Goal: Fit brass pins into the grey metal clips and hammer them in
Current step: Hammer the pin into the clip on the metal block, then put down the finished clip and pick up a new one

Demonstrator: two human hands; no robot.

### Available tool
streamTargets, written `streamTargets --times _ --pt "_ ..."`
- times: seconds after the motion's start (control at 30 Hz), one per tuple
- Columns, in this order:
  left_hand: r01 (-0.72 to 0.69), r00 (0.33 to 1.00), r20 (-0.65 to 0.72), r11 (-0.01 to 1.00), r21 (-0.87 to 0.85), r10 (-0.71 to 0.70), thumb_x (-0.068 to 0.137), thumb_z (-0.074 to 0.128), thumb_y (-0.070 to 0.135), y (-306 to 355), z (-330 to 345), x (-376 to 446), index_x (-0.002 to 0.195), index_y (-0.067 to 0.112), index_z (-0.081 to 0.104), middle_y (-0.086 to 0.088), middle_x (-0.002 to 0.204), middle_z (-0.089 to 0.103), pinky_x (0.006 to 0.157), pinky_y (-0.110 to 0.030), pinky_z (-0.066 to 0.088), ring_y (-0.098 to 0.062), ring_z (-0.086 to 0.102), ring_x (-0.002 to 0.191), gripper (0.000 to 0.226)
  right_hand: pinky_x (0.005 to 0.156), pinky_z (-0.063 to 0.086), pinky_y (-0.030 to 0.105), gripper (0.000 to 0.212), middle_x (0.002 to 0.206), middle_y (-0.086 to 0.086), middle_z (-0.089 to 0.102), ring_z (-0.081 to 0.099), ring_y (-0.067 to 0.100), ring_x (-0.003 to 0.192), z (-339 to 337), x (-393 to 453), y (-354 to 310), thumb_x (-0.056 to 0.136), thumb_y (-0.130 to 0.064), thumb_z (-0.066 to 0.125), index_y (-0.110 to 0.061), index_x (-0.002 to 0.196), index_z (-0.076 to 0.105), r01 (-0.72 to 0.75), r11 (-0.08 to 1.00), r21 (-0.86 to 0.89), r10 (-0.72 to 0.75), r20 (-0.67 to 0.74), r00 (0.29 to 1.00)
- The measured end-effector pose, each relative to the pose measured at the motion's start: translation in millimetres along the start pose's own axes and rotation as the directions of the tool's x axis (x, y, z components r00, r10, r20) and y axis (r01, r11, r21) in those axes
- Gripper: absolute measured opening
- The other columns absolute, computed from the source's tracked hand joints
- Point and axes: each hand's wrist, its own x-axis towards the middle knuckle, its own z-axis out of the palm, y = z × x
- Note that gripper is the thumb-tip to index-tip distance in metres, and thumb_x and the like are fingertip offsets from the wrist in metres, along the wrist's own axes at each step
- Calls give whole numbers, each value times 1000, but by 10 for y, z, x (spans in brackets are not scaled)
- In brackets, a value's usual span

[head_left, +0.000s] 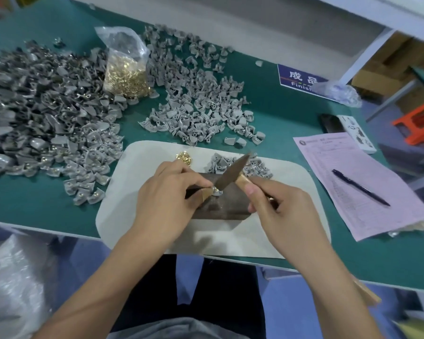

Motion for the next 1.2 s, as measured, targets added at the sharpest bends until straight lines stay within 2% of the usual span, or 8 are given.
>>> streamTargets --times 0.2,0.37,0.5,0.6,0.87,0.97,1.03,1.2 --pt "-20 1000 -13 1000 -18 20 86 73 48 -3 -16 -17 92 44 77 18 86 55 66 -8 28 -3 47 99 8 53 33 10 26 67 -22 56 47 6 57 60 -25 4 104 -52 49 -41 111 72 45 999 -3 -45 -235 971" --pt "-5 1000 -16 1000 20 5 82 78 47 1 -7 12 90 46 76 19 82 52 59 -17 30 -4 48 95 8 61 50 33 35 76 -15 68 57 9 64 129 -62 91 98 -60 43 -47 125 59 -24 987 -162 6 -106 994" --pt "-1 1000 -14 1000 -10 1 82 76 49 -13 -5 21 89 47 75 20 82 53 64 -11 28 -2 46 95 8 66 55 28 33 90 -22 73 65 5 72 102 -75 79 100 -61 46 -45 123 64 -8 997 -78 -11 -239 971" --pt "-2 1000 -5 1000 19 2 81 79 47 -5 -11 12 90 47 75 18 83 54 59 -22 33 -5 48 95 10 71 58 38 33 96 -17 75 68 10 80 146 -91 52 98 -59 45 -47 124 62 -43 991 -123 30 -107 994" --pt "12 1000 4 999 32 -12 82 77 48 1 -27 9 91 47 75 19 82 51 60 -14 27 -3 45 94 9 56 43 31 39 62 -28 54 40 6 53 127 -105 115 97 -61 42 -45 127 61 -40 980 -197 22 -92 996" --pt "16 1000 10 1000 19 -16 82 75 51 4 -33 14 90 48 74 19 84 52 63 -13 27 -1 45 96 8 58 48 29 35 79 -38 62 50 0 60 99 -114 110 100 -61 40 -48 127 58 -31 981 -191 -3 -179 984" --pt "18 1000 12 1000 10 -18 82 75 50 5 -38 16 90 48 74 19 85 53 64 -13 27 -1 45 95 7 68 55 31 36 100 -24 74 66 3 77 135 -138 99 104 -55 44 -38 127 67 -15 997 -79 -4 -231 973" --pt "11 1000 22 999 37 -11 83 75 50 17 -43 -6 90 48 74 17 84 52 63 -12 27 -1 46 93 8 60 49 28 32 95 -20 71 63 9 77 111 -193 128 99 -59 46 -50 126 61 -33 967 -253 -13 -179 984"
